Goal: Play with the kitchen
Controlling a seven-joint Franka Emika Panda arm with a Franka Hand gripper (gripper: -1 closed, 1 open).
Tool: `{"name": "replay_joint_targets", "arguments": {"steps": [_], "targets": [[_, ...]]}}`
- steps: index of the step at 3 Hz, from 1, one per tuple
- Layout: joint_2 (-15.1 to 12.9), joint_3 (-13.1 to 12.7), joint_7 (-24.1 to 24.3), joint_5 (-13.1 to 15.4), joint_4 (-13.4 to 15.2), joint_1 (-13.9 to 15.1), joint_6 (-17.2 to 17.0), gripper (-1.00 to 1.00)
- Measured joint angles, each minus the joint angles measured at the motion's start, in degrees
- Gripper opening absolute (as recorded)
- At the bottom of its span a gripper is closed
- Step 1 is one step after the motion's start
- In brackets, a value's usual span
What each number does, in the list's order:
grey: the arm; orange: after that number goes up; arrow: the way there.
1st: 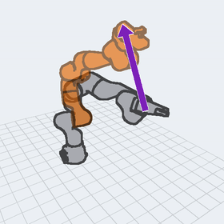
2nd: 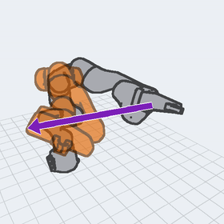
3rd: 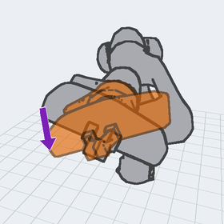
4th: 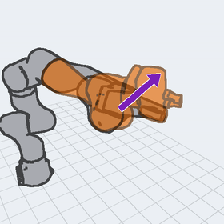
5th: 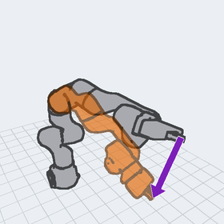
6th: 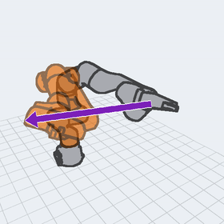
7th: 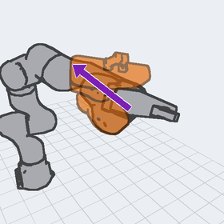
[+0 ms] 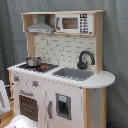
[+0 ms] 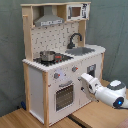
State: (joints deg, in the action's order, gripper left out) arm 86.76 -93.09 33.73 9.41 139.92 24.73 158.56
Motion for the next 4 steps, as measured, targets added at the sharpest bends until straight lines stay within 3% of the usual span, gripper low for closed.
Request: {"name": "replay_joint_targets", "arguments": {"steps": [2,4], "targets": [[0.18,-0.61,12.46,5.46,1.78,0.11,-0.04,-1.0],[0.29,-3.27,25.38,11.04,3.39,0.88,-0.08,-1.0]]}}
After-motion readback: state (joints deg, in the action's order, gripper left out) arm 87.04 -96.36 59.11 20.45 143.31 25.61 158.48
